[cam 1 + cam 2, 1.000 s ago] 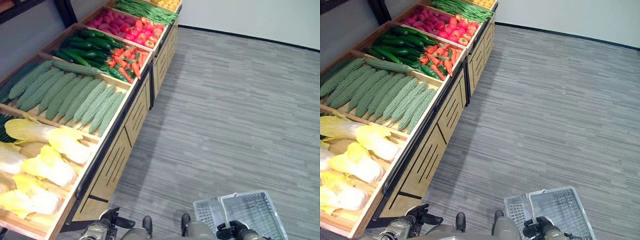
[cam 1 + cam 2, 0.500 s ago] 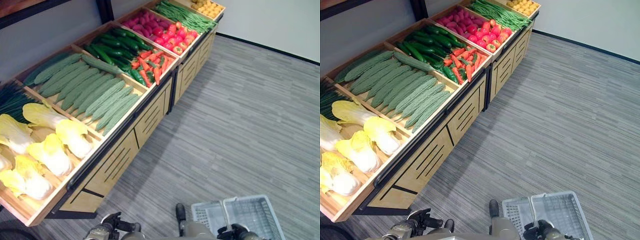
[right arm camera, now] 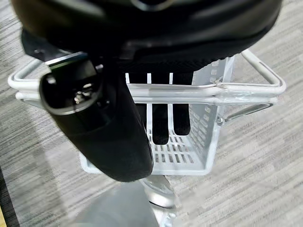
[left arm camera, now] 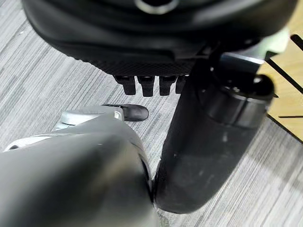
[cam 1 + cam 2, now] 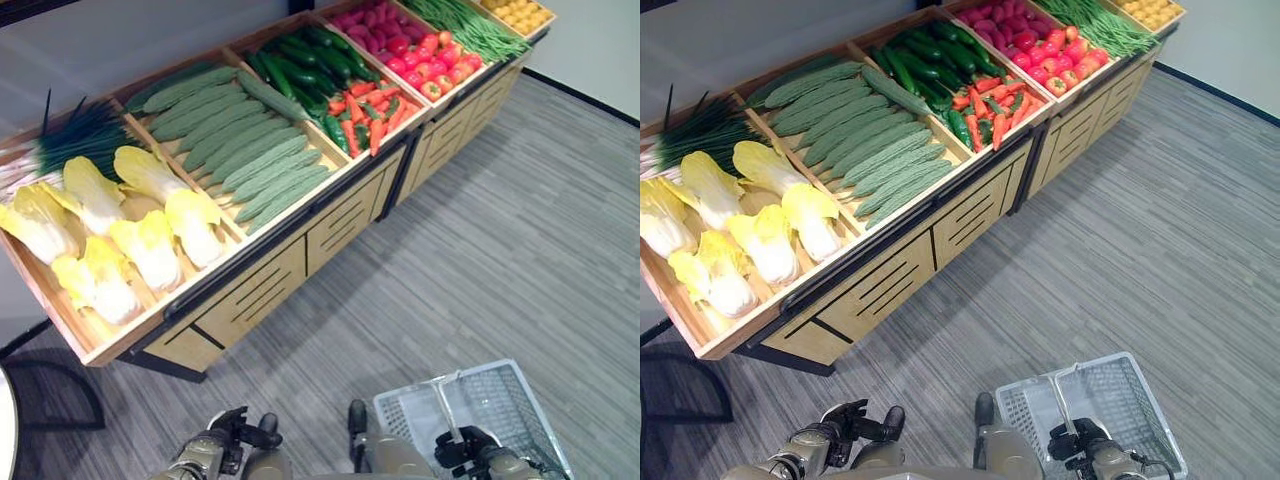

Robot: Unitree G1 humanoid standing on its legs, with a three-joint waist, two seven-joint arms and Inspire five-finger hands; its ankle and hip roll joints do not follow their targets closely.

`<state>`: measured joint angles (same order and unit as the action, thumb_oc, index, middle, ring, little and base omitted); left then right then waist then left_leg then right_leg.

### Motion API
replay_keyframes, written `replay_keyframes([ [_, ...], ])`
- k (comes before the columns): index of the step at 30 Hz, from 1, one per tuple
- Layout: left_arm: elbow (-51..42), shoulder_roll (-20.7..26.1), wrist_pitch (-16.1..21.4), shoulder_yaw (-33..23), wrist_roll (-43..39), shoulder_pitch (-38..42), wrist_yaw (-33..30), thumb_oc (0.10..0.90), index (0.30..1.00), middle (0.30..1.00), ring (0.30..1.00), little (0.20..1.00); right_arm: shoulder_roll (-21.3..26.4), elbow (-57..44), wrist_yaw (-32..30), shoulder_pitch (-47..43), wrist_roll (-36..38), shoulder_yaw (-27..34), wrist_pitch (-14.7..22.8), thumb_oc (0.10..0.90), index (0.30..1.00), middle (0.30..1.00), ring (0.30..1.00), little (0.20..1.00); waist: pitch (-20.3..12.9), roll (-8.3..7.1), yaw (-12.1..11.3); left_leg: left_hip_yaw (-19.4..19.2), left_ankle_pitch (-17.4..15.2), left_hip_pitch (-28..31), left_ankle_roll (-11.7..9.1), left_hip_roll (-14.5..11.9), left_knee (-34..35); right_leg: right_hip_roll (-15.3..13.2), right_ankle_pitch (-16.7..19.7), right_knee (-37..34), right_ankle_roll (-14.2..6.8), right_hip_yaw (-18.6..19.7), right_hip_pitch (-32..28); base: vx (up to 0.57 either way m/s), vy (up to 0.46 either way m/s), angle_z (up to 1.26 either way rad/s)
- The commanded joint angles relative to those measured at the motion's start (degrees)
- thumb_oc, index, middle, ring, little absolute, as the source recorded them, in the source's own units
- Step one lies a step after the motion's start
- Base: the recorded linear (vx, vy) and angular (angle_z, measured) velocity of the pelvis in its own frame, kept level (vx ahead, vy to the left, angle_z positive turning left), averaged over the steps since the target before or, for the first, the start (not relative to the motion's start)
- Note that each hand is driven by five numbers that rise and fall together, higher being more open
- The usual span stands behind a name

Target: Get the vegetables into the basket

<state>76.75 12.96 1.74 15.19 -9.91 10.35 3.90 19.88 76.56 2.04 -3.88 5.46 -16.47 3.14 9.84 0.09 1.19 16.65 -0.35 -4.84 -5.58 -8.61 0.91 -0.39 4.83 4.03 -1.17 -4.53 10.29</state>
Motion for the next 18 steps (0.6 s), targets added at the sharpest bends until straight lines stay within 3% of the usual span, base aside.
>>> replay_keyframes([
  [1,0.75,2.68,0.32,-0.25,0.85,1.0,-0.14,0.9,1.0,1.0,1.0,1.0,-1.7,-0.13,0.7,1.51,1.24,-0.61,-0.21,0.4,0.3,0.3,0.3,0.3,-0.23,-4.38,0.25,-0.72,0.66,4.61,-0.81,2.65,0.62,-5.11,-3.11,3.69,-6.86,3.01,0.27,0.0,0.0,0.28],
  [6,0.75,2.68,0.32,-0.25,0.85,1.0,-0.14,0.9,1.0,1.0,1.0,1.0,-1.7,-0.13,0.7,1.51,1.24,-0.61,-0.21,0.4,0.3,0.3,0.3,0.3,-0.23,-4.38,0.25,-0.72,0.66,4.61,-0.81,2.65,0.62,-5.11,-3.11,3.69,-6.86,3.01,0.27,0.01,0.063,-0.02],
  [7,-0.67,0.39,0.67,-0.58,1.76,-0.54,0.77,0.9,1.0,1.0,1.0,1.0,-1.36,0.92,1.19,1.18,-0.47,0.91,-0.88,0.4,0.3,0.3,0.3,0.3,-1.16,-4.42,2.26,-29.5,-0.29,3.52,1.69,2.96,-2.16,-10.21,-0.89,-0.07,-8.74,-0.04,-4.07,0.1,0.514,0.04],
  [8,-0.58,1.14,0.74,-1.38,1.65,-1.02,0.7,0.9,1.0,1.0,1.0,1.0,-2.01,0.46,1.32,0.89,-1.43,0.05,-1.16,0.4,0.3,0.3,0.3,0.3,-0.8,-5.54,0.72,-28.92,-2.02,4.3,3.29,4.95,-2.7,-11.61,-0.05,0.94,-9.88,1.22,-3.82,0.1,0.557,0.25],
  [13,-0.29,2.19,0.56,-2.14,1.73,-1.27,0.67,0.9,1.0,1.0,1.0,1.0,-2.35,0.17,1.39,0.54,-2.12,-0.42,-1.28,0.4,0.3,0.3,0.3,0.3,-0.23,-6.27,-0.8,-27.12,-3.62,4.6,5.16,6.87,-3.52,-12.38,1.08,5.97,-11.14,2.18,-2.44,0.02,0.143,0.09],
  [16,-0.21,2.59,0.49,-2.12,1.89,-1.41,0.68,0.9,1.0,1.0,1.0,1.0,-2.49,-0.13,1.49,0.55,-1.84,-0.46,-1.16,0.4,0.3,0.3,0.3,0.3,0.28,-6.31,-0.85,-26.09,-3.83,5.24,5.87,7.33,-3.56,-12.31,3.36,11.07,-11.81,3.85,-0.92,0.02,0.083,0.1],
  [17,-0.05,2.91,0.36,-1.86,2.12,-1.21,0.77,0.9,1.0,1.0,1.0,1.0,-2.46,-0.48,1.57,0.34,-1.25,-0.29,-1.01,0.4,0.3,0.3,0.3,0.3,0.78,-6.15,-0.55,-24.55,-4.12,6.14,6.09,7.7,-3.47,-11.73,4.67,13.31,-11.89,6.17,0.62,0.11,0.067,0.15],
  [18,0.01,3.05,0.42,-1.82,2.27,-1.24,0.77,0.9,1.0,1.0,1.0,1.0,-2.41,-0.59,1.65,0.29,-1.21,-0.4,-0.94,0.4,0.3,0.3,0.3,0.3,0.76,-6.24,-0.33,-23.81,-4.41,6.57,6.02,8.01,-3.41,-11.63,4.92,11.62,-11.61,7.08,1.14,0.14,0.029,0.15],
])
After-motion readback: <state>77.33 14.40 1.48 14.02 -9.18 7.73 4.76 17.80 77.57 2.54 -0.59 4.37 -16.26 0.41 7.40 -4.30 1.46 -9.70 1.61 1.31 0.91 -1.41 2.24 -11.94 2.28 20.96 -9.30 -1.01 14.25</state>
